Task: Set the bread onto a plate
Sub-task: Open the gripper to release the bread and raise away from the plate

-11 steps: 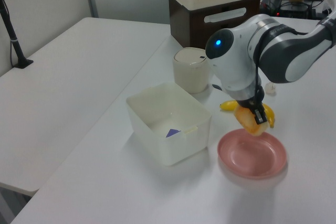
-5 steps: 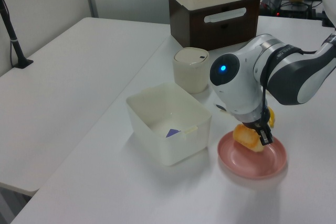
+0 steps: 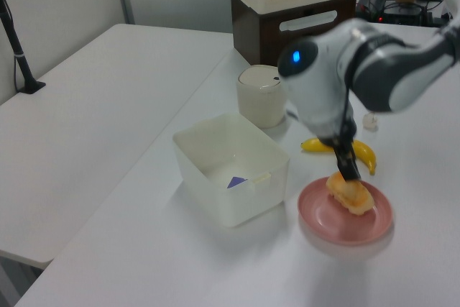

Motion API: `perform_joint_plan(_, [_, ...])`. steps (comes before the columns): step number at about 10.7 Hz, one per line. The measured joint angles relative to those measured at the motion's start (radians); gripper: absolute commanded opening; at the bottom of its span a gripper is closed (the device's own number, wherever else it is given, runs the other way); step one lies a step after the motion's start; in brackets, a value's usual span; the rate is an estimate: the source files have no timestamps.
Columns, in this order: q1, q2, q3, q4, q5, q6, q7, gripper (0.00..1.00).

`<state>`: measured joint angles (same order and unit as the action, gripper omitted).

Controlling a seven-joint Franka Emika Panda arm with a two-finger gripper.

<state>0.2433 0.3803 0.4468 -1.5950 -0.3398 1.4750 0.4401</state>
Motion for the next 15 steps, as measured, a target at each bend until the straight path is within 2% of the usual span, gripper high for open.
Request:
perform_joint_plan(2, [-0.187, -0.129, -0.006, 0.030, 0.029, 0.001, -0.003, 1.00])
perform_joint_plan(4, [-0.419, -0.267, -0.011, 0.062, 0.160, 0.029, -0.051, 1.00])
perform_joint_plan(5, [-0.505, -0.316, -0.019, 0.066, 0.197, 0.037, -0.092, 1.00])
perform_joint_plan(6, [-0.556, -0.349, -0.046, 0.066, 0.221, 0.040, -0.137, 1.00])
perform_joint_plan(7, [-0.574, -0.370, -0.102, 0.065, 0.263, 0.042, -0.192, 1.00])
perform_joint_plan(9, [-0.582, -0.399, -0.266, 0.065, 0.378, 0.048, -0.354, 1.00])
perform_joint_plan(10, [-0.584, -0.413, -0.337, 0.065, 0.398, 0.049, -0.408, 1.00])
perform_joint_plan(11, [-0.585, -0.425, -0.385, 0.065, 0.402, 0.058, -0.437, 1.00])
perform_joint_plan(12, [-0.585, -0.431, -0.407, 0.065, 0.402, 0.074, -0.440, 1.00])
perform_joint_plan(15, [-0.581, -0.439, -0.409, 0.065, 0.400, 0.081, -0.438, 1.00])
